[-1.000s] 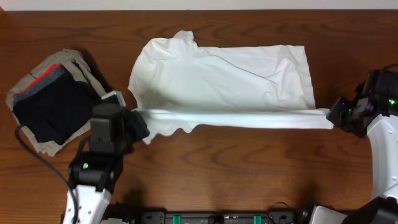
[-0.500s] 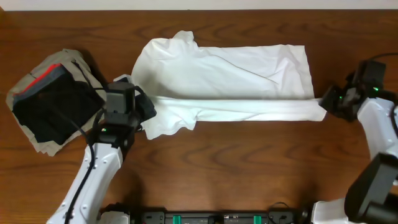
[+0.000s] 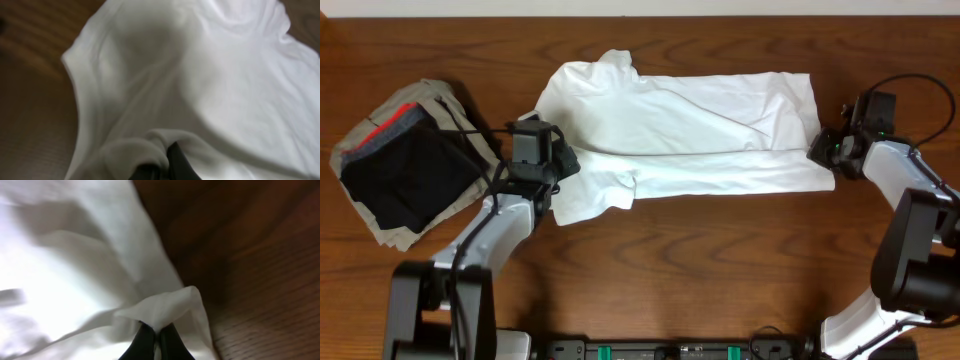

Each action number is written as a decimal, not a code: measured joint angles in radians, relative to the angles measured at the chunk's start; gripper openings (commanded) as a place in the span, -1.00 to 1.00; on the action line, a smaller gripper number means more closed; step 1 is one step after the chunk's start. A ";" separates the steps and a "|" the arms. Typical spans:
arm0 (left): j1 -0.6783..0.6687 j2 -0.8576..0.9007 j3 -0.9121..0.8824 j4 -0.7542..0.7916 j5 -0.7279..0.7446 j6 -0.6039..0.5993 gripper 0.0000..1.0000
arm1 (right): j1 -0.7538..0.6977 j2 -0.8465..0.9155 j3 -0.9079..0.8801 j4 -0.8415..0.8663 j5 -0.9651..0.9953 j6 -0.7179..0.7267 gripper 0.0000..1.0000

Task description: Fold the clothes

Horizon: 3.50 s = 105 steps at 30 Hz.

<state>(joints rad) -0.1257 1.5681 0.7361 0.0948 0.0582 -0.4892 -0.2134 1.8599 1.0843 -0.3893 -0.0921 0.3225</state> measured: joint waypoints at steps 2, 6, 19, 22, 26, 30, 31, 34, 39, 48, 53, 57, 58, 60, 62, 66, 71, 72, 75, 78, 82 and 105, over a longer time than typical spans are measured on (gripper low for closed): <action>0.000 0.032 0.000 0.029 -0.011 0.010 -0.67 | 0.000 0.017 0.000 0.005 0.022 0.005 -0.95; 0.000 0.079 0.000 0.037 -0.045 0.027 -0.33 | 0.000 0.030 0.000 0.006 0.050 0.011 -0.90; 0.000 0.140 0.007 -0.007 -0.070 0.045 -0.13 | 0.000 0.030 0.007 -0.043 0.115 0.013 -0.48; 0.000 0.140 0.012 -0.020 -0.070 0.045 -0.12 | 0.001 0.029 0.010 -0.062 0.127 0.011 -0.47; 0.000 0.140 0.023 -0.060 -0.071 0.046 -0.04 | 0.000 0.029 0.013 -0.091 0.136 0.008 -0.45; 0.000 0.135 0.043 -0.134 -0.073 0.050 0.03 | 0.001 0.026 0.010 -0.095 0.144 0.000 -0.45; 0.000 0.133 0.048 -0.151 -0.073 0.050 0.04 | 0.001 0.024 0.003 -0.091 0.147 -0.001 -0.44; 0.000 0.125 0.052 -0.195 -0.074 0.050 0.11 | 0.001 0.010 -0.021 -0.080 0.155 -0.002 -0.46; 0.006 0.116 0.063 -0.268 -0.073 0.060 0.18 | 0.001 -0.025 -0.075 -0.077 0.156 0.005 -0.60; 0.058 0.111 0.061 -0.261 -0.041 0.153 0.30 | 0.001 -0.070 -0.146 -0.069 0.150 0.060 -0.75; 0.078 0.114 0.048 -0.200 -0.036 0.158 0.31 | 0.001 -0.082 -0.148 -0.137 0.143 0.119 -0.73; 0.080 0.117 0.043 -0.170 -0.039 0.158 0.31 | 0.001 -0.086 -0.148 -0.172 0.142 0.161 -0.70; 0.080 0.118 0.042 -0.166 -0.039 0.159 0.30 | 0.001 -0.087 -0.148 -0.179 0.142 0.168 -0.68; 0.080 0.119 0.042 -0.165 -0.038 0.160 0.33 | 0.001 -0.087 -0.148 -0.184 0.143 0.176 -0.67; 0.084 0.116 0.042 -0.167 -0.025 0.166 0.45 | 0.001 -0.087 -0.148 -0.184 0.145 0.182 -0.66; 0.093 0.065 0.034 -0.241 0.047 0.175 0.67 | 0.001 -0.087 -0.148 -0.184 0.146 0.187 -0.65; 0.099 -0.140 0.022 -0.520 0.095 0.172 0.78 | 0.001 -0.087 -0.148 -0.184 0.148 0.191 -0.63; 0.100 -0.187 0.021 -0.575 0.098 0.171 0.79 | 0.001 -0.087 -0.148 -0.184 0.148 0.191 -0.64; 0.100 -0.287 0.021 -0.715 0.105 0.151 0.79 | 0.001 -0.087 -0.149 -0.182 0.148 0.193 -0.63; 0.100 -0.317 0.021 -0.818 0.111 0.126 0.79 | 0.001 -0.087 -0.150 -0.182 0.148 0.193 -0.64; 0.100 -0.312 0.011 -0.868 0.117 0.108 0.79 | 0.001 -0.087 -0.150 -0.182 0.148 0.193 -0.64; 0.103 -0.019 -0.021 -0.679 0.214 0.093 -0.88 | 0.001 -0.088 -0.150 -0.182 0.148 0.192 -0.66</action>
<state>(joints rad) -0.0223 1.5490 0.7155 -0.5838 0.2722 -0.3965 -0.2127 1.7718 0.9344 -0.5713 0.0555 0.5144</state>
